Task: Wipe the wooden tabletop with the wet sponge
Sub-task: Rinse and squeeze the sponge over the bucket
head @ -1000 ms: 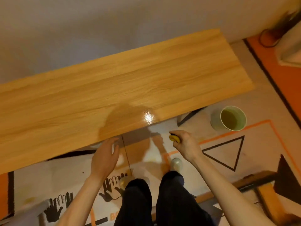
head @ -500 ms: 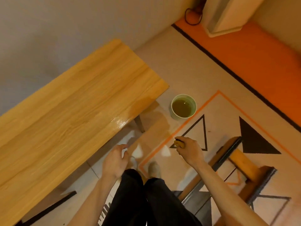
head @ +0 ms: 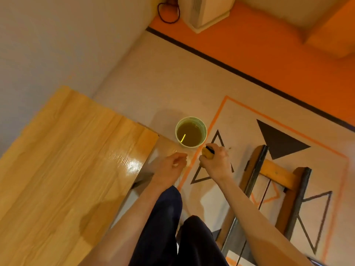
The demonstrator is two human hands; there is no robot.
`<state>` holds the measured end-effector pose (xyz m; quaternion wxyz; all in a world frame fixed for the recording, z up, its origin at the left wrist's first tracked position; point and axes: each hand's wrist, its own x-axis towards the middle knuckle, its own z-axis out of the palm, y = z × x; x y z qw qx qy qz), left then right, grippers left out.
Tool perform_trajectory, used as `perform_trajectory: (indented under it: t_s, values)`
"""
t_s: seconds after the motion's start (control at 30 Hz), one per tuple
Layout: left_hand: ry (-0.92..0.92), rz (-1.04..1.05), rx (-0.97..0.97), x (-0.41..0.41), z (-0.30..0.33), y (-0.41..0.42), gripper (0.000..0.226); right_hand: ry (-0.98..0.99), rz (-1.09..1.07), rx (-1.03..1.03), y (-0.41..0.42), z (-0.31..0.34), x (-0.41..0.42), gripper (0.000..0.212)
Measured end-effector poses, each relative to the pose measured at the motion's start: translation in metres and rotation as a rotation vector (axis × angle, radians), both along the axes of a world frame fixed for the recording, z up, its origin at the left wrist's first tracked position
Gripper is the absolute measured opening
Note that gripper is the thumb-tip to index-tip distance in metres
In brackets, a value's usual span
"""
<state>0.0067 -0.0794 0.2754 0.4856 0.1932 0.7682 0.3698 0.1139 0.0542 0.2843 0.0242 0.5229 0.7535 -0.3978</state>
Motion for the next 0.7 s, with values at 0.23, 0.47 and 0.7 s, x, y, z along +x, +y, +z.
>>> perform_trajectory:
  t_s: [0.23,0.47,0.7]
  values:
    - [-0.545,0.072,0.114,-0.019,-0.02,0.076,0.036,0.071,-0.563,-0.437,0.039,-0.019,-0.044,0.044]
    - [-0.579,0.309,0.067,-0.03,-0.06,0.112,0.036,0.271,-0.641,-0.731,0.079,-0.054,-0.046,0.028]
    - [-0.586,0.535,-0.031,-0.038,-0.123,0.157,0.036,0.316,-0.72,-0.921,0.117,-0.117,-0.055,0.03]
